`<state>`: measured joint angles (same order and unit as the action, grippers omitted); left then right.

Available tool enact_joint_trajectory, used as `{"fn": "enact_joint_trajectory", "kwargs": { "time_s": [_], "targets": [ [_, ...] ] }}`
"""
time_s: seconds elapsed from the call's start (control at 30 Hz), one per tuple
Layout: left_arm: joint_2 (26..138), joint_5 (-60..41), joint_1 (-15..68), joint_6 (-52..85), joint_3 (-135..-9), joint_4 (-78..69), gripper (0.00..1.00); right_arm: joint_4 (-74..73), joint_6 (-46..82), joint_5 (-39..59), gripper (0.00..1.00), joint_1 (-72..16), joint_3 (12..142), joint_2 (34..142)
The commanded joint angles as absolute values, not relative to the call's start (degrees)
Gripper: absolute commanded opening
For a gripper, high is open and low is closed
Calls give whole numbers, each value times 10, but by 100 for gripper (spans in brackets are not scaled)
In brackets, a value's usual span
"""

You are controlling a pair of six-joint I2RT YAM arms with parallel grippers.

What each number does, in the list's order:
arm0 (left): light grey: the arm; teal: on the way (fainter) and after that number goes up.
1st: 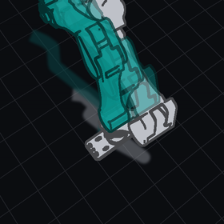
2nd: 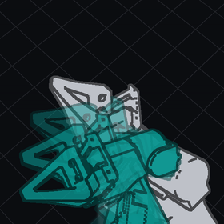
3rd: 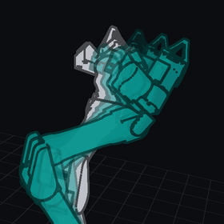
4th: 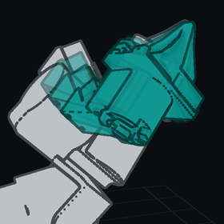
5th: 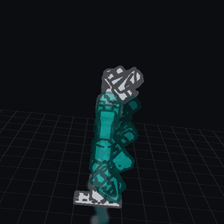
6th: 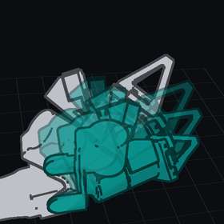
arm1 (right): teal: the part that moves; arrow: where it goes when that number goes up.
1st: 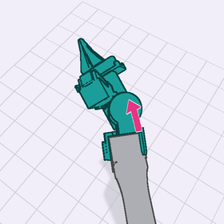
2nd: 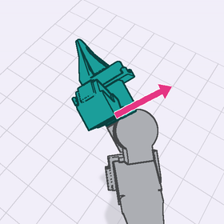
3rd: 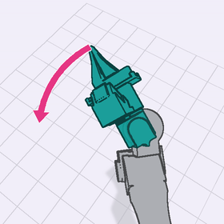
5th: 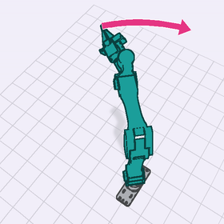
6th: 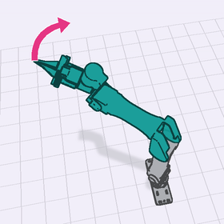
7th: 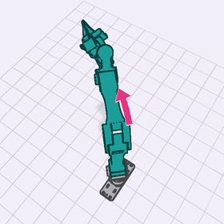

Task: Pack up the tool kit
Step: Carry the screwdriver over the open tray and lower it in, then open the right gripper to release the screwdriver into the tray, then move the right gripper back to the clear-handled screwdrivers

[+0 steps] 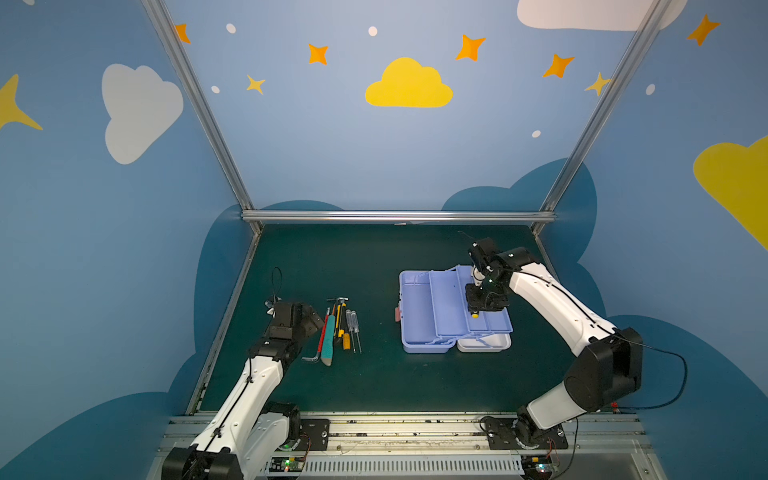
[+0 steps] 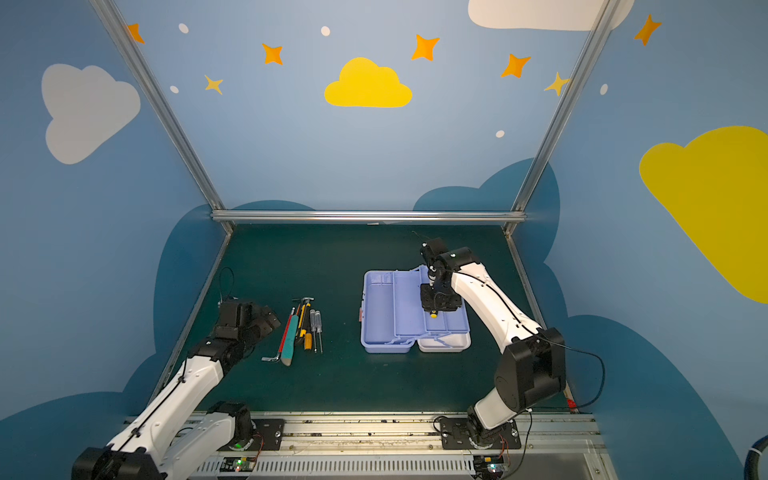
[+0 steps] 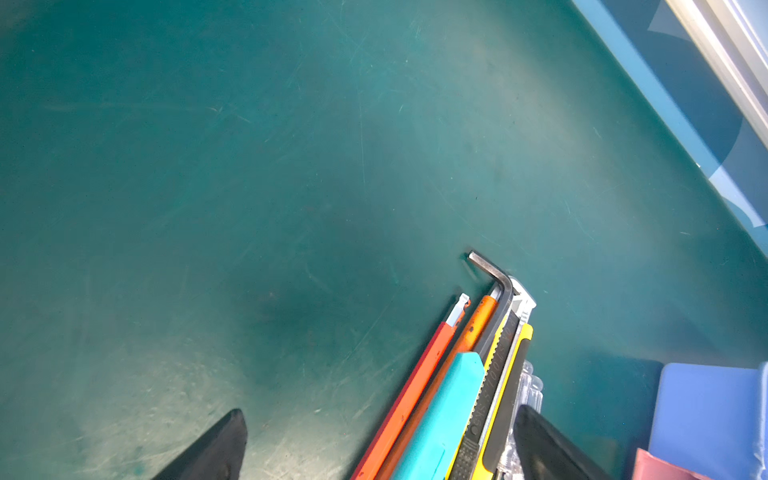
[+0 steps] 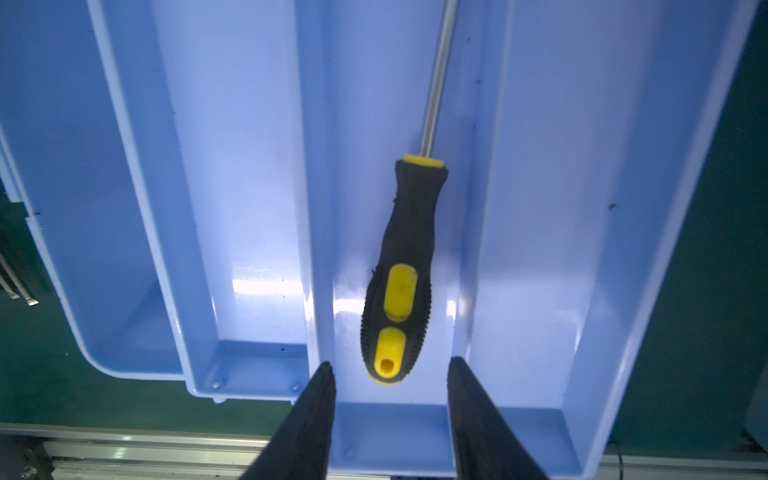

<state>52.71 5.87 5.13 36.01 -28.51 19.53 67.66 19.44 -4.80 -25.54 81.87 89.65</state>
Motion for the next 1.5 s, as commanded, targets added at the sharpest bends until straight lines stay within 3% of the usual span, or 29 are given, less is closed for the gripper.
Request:
{"fn": "enact_joint_trajectory", "kwargs": {
  "time_s": [0.0, 0.1, 0.27, 0.6, 0.9, 1.3, 1.47],
  "targets": [
    [521, 62, 49, 353, -295, 200, 100, 706, 199, -88, 50, -278, 868, 905],
    [519, 62, 49, 354, -295, 201, 100, 701, 205, -98, 50, -318, 899, 923],
    [514, 63, 49, 357, -291, 201, 100, 620, 225, -16, 49, -413, 946, 991],
    [483, 56, 49, 371, -269, 217, 100, 529, 270, 69, 47, -533, 1115, 1229],
    [425, 56, 49, 368, -250, 220, 100, 572, 255, 38, 35, -566, 1260, 1382],
    [423, 61, 49, 355, -249, 225, 100, 571, 244, 76, 35, -577, 1312, 1441],
    [426, 62, 48, 353, -249, 225, 100, 575, 223, 49, 35, -583, 1319, 1460]
  ]
}}
